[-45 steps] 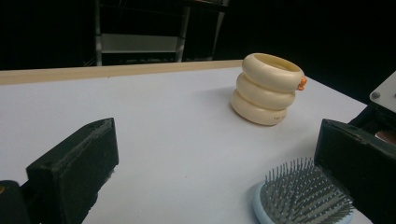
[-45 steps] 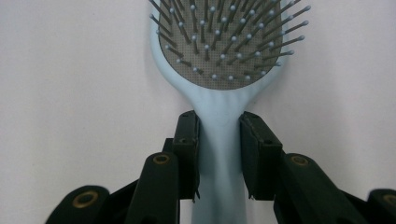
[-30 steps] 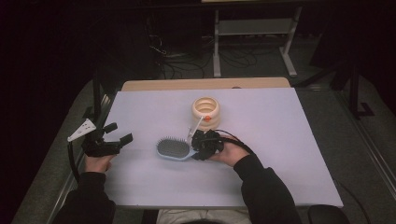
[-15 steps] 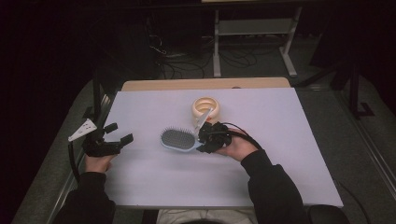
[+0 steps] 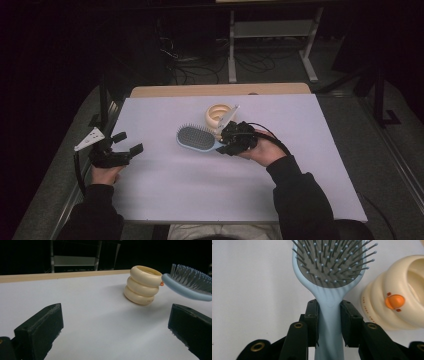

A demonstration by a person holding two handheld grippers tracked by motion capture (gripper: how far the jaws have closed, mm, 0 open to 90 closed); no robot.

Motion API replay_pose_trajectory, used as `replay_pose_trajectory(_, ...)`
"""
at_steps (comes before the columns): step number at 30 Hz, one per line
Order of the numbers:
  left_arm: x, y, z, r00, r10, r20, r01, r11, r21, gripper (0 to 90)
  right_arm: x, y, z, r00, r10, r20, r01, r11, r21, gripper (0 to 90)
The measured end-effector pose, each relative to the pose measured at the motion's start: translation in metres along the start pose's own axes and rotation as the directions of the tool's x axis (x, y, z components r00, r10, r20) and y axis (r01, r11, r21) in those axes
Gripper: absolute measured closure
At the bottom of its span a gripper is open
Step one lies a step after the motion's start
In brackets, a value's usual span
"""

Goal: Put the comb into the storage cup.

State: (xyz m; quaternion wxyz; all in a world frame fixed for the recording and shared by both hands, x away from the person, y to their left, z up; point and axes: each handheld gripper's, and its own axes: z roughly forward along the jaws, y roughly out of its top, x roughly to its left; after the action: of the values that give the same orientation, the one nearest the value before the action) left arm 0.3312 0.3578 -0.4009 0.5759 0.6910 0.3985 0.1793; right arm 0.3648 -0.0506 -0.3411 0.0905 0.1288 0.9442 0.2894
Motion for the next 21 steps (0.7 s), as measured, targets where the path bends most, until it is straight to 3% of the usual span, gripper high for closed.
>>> replay_pose_trajectory(21, -0.001, -0.001, 0.004, 0.9999, -0.008, 0.014, 0.008, 0.9999, 0.012, 0.0, -0.013, -0.005, -0.036, 0.9974, 0.034, 0.063, -0.03, 0.997, -0.078, 68.0)
